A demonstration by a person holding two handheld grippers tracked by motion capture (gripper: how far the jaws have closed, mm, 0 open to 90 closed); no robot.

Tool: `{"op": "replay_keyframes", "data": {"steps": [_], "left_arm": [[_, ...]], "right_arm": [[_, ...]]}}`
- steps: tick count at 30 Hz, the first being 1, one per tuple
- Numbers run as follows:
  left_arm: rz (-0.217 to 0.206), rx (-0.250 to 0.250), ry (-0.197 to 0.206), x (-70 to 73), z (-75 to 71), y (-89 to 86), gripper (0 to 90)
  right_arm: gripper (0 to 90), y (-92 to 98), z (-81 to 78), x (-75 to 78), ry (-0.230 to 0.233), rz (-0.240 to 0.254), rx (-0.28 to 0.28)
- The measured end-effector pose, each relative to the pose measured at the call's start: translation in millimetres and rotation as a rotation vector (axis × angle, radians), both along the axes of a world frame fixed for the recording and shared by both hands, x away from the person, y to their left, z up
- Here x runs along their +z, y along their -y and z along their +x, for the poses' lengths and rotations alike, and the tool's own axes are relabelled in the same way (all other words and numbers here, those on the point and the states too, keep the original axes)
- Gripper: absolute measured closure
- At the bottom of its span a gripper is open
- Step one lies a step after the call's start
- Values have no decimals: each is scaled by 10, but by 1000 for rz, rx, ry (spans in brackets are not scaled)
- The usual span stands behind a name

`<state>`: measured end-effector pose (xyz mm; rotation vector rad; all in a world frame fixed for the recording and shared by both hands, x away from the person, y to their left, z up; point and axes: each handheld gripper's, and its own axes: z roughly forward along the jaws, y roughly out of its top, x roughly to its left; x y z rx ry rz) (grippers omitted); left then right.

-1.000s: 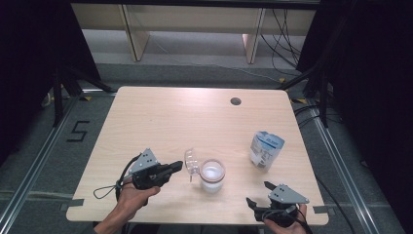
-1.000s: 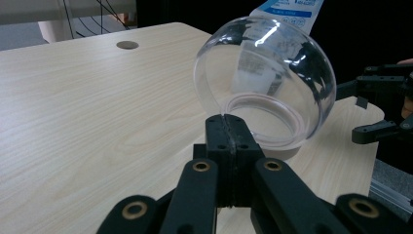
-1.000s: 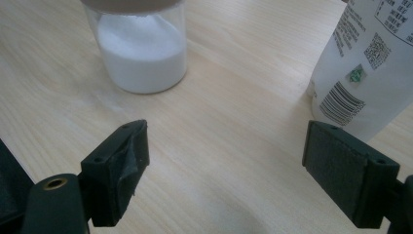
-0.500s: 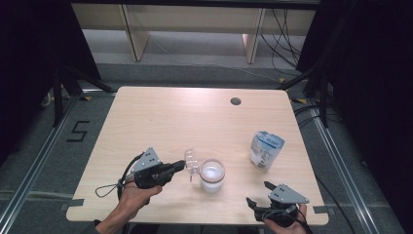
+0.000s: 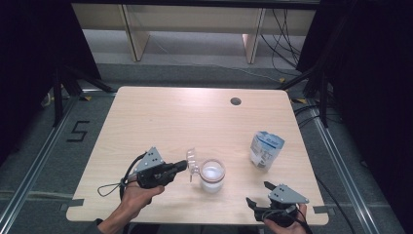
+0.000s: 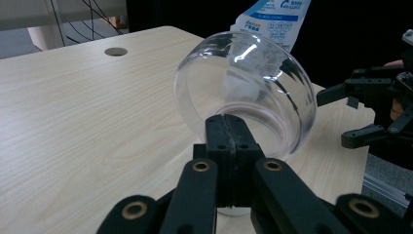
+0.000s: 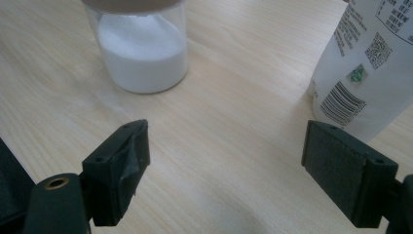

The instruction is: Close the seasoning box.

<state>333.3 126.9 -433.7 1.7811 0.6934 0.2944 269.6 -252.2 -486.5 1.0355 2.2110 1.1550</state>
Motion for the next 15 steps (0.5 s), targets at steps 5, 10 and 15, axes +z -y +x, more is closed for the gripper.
{"op": "replay_keyframes", "data": {"steps": [5, 10, 15], "left_arm": [[11, 4, -7, 8, -12, 30, 893], [7, -2, -8, 9, -11, 67, 893], [6, -6, -12, 9, -12, 91, 892]], "right_arm": [[188, 3, 5, 0, 11, -5, 0], [188, 0, 2, 0, 3, -1, 3], [188, 0, -1, 1, -2, 1, 2]]}}
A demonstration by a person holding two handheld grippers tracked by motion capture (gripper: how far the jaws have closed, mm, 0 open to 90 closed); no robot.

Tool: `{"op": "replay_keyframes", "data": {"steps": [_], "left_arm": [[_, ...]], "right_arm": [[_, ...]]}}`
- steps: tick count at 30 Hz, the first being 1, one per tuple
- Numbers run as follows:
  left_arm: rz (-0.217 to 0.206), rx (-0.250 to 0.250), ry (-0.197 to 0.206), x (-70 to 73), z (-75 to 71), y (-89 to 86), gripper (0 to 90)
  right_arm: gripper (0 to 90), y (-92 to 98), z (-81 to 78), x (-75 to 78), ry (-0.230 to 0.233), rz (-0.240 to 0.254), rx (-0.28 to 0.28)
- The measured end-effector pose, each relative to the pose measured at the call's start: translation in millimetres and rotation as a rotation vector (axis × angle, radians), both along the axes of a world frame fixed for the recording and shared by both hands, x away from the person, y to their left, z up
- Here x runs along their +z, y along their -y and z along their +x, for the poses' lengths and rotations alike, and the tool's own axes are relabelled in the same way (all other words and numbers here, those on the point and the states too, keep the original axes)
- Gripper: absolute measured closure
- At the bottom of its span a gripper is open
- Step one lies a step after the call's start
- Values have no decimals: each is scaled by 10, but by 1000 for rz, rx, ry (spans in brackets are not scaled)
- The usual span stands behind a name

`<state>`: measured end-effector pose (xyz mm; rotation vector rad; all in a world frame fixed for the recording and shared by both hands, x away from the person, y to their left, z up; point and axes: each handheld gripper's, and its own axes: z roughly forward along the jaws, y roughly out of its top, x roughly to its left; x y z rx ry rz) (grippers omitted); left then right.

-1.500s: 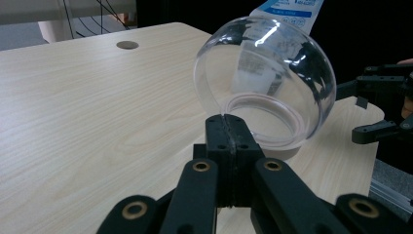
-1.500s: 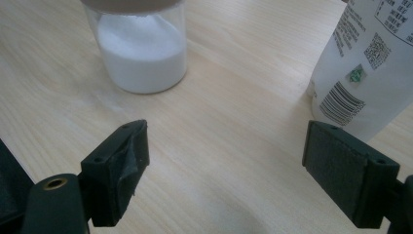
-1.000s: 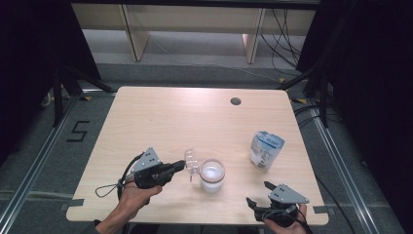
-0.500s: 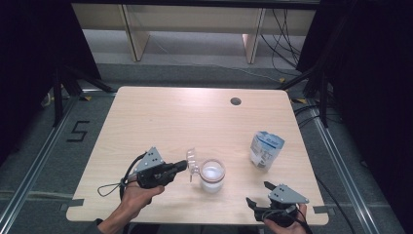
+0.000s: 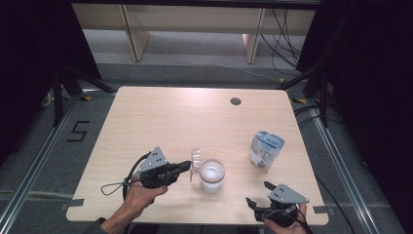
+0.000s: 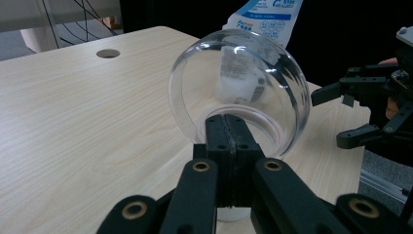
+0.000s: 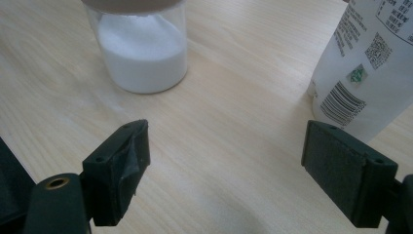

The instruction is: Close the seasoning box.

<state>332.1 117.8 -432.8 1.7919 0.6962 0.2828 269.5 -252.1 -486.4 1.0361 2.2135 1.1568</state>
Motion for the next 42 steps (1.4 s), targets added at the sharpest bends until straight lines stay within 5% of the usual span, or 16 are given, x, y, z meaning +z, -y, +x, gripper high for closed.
{"op": "replay_keyframes", "data": {"steps": [24, 37, 42], "left_arm": [[15, -26, 6, 4, -18, 89, 867], [-20, -64, -19, -52, 0, -28, 547], [-15, -61, -61, -106, -76, -97, 450]], "right_arm": [[188, 5, 7, 2, 17, -13, 4], [184, 12, 9, 5, 27, 1, -4], [172, 3, 3, 13, 22, 28, 3]]}}
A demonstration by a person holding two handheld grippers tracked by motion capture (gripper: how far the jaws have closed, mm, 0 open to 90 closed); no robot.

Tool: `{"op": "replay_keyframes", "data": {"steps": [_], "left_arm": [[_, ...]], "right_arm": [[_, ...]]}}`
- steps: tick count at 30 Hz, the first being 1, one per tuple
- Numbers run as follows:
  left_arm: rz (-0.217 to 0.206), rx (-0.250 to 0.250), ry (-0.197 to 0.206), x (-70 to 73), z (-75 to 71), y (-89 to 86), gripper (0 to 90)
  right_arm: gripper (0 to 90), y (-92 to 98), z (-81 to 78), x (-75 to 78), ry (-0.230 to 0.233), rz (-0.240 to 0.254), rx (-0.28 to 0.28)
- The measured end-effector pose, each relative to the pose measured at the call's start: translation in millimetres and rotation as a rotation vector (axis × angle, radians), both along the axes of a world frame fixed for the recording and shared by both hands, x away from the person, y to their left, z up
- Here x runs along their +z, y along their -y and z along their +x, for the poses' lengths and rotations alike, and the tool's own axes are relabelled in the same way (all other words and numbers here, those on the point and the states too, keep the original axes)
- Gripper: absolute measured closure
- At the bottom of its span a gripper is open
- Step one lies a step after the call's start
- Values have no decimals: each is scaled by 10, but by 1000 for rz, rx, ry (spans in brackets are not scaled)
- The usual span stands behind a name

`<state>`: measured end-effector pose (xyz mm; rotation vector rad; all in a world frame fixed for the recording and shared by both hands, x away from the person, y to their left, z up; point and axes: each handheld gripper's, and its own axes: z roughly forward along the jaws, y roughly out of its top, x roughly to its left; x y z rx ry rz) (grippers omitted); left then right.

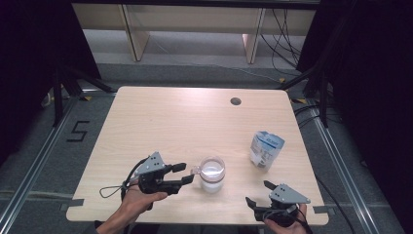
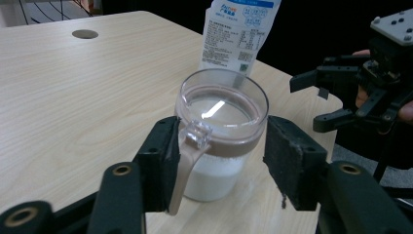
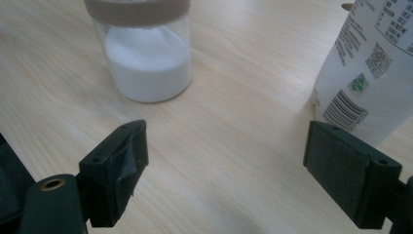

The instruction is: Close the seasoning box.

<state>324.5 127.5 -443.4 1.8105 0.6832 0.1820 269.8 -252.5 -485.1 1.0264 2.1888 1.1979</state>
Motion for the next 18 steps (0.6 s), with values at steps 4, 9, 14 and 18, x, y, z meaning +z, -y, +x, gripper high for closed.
{"op": "replay_keyframes", "data": {"steps": [4, 9, 14, 18], "left_arm": [[8, 1, -6, -39, -21, -53, 398], [24, -6, -9, -90, -33, -104, 362], [33, 2, -17, -123, -61, -129, 339], [35, 5, -24, -144, -74, -166, 327]], "right_arm": [[163, -13, -2, 16, 23, 22, 22], [160, -10, 7, 19, 29, 44, 44], [159, -20, -1, 16, -15, 86, 51], [159, -25, -2, 16, -12, 81, 55]]}}
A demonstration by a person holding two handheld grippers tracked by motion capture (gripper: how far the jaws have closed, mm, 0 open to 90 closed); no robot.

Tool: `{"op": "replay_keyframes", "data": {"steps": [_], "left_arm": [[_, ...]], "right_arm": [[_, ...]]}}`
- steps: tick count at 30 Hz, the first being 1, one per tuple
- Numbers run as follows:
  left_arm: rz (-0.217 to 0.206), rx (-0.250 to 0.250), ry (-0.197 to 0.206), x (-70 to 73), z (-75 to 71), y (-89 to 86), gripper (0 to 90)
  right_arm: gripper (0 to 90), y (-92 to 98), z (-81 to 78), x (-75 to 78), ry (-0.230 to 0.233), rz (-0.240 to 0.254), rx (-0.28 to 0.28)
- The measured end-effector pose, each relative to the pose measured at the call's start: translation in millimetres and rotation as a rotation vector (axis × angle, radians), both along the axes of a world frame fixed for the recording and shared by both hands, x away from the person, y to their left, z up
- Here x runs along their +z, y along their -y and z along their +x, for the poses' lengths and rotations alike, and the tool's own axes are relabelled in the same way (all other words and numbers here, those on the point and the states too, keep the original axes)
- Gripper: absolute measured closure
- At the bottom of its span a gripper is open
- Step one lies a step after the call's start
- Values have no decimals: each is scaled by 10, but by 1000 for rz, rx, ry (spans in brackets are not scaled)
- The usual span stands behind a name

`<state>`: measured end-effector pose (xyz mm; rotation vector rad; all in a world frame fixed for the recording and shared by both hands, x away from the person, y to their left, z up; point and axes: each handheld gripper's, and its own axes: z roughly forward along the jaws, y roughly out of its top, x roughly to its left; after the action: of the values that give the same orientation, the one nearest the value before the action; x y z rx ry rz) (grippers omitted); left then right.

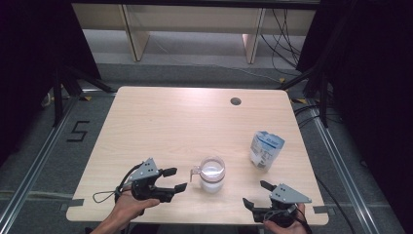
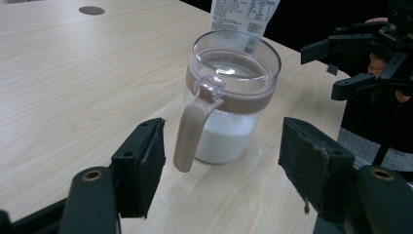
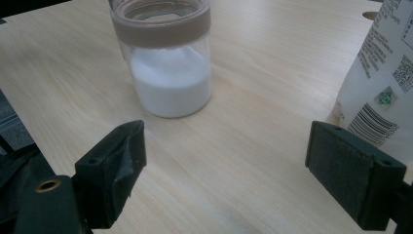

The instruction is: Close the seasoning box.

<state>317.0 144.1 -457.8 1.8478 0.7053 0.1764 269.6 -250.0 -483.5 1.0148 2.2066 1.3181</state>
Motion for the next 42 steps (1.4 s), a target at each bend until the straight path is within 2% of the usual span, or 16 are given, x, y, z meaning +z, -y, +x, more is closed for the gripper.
{"op": "replay_keyframes", "data": {"steps": [2, 4, 12, 13, 15, 16, 18, 22, 23, 27, 29, 30, 31, 33, 39, 42], "left_arm": [[11, 11, -4, -8, -18, -16, 324], [10, 9, -5, -27, -31, -27, 320], [28, 9, -15, -79, -95, -50, 298], [29, 5, -17, -87, -103, -50, 293], [45, -16, 0, -103, -109, -53, 283], [50, 0, -18, -113, -134, -44, 275], [68, -17, -15, -136, -142, -43, 252], [80, -32, -20, -166, -171, -41, 214], [66, -23, -38, -176, -185, -33, 205], [72, -20, -49, -201, -209, -53, 185], [86, -37, -33, -210, -206, -75, 176], [85, -38, -35, -217, -210, -83, 174], [77, -25, -43, -224, -225, -83, 173], [82, -19, -48, -238, -231, -103, 167], [94, 1, -67, -278, -235, -163, 154], [96, -9, -61, -313, -226, -179, 153]], "right_arm": [[159, 0, 8, -6, 26, -5, -1], [159, -5, 0, -4, 0, 5, 5], [158, -14, -7, 2, 22, 23, 7], [158, -25, -29, 10, -14, 47, 0], [158, -22, -29, 16, -14, 49, 6], [158, -23, -31, 19, -15, 50, 7], [158, -17, -15, 20, 2, 44, 23], [158, -37, -58, 15, -34, 62, -3], [158, -13, -30, 13, 13, 33, 14], [158, -7, -68, 7, -34, 35, 1], [158, 12, -74, -1, -36, 24, 2], [158, 12, -98, 0, -61, 30, -7], [158, 31, -84, -13, -35, 26, -4], [158, 36, -124, -16, -83, 31, -22], [158, 79, -136, -53, -79, -23, -8], [158, 59, -179, -67, -121, -21, -24]]}}
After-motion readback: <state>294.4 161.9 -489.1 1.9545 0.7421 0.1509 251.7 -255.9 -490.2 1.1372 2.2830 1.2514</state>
